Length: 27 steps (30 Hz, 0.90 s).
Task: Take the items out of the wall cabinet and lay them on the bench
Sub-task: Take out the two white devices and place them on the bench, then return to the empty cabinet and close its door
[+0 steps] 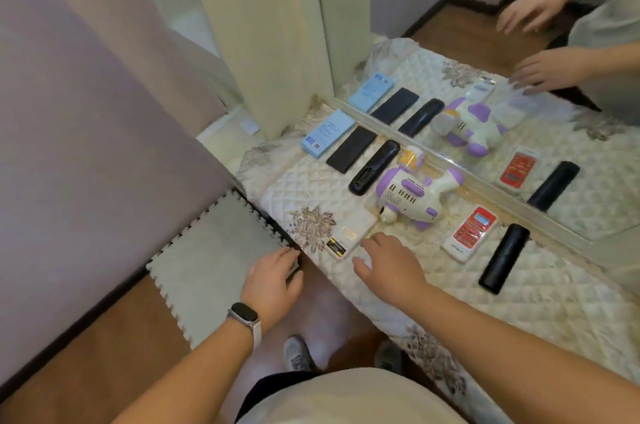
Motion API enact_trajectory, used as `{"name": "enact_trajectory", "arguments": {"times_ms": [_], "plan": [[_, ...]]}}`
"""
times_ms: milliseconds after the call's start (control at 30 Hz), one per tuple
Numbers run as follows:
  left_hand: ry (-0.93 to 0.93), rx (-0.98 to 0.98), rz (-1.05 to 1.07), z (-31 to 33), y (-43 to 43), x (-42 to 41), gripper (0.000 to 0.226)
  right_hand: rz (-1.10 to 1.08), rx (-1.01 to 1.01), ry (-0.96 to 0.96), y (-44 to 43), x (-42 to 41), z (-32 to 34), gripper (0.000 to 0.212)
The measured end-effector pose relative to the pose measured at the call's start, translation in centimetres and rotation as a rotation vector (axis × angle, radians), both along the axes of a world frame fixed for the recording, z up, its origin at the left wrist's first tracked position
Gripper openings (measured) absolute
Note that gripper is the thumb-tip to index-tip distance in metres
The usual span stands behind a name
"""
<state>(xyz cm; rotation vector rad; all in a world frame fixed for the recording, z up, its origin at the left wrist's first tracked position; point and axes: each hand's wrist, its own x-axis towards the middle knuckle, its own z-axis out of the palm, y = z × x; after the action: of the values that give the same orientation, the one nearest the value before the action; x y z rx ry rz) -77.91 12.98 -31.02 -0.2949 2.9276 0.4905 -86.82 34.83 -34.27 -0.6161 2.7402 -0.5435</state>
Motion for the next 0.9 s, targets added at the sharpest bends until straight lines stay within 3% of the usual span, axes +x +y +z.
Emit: {"name": "enact_trajectory", "arguments": {"times_ms": [167, 433, 900], "plan": [[0.164, -0.138, 0.000, 2.0, -2.5, 3.9, 0.032, 0.310, 0.001, 0.145, -4.7, 1.7, 2.5, 0.046], [0.157, -0.248, 0.117, 3.5, -9.7, 13.1, 0.044, 0.636, -0.024, 0.325, -14.7, 8.0, 5.8, 0.042], [0.335, -0.301, 0.452, 5.3, -25.9, 35.2, 0.039, 1.001, -0.078, 0.511, -36.9, 24.9, 10.9, 0.046]]}}
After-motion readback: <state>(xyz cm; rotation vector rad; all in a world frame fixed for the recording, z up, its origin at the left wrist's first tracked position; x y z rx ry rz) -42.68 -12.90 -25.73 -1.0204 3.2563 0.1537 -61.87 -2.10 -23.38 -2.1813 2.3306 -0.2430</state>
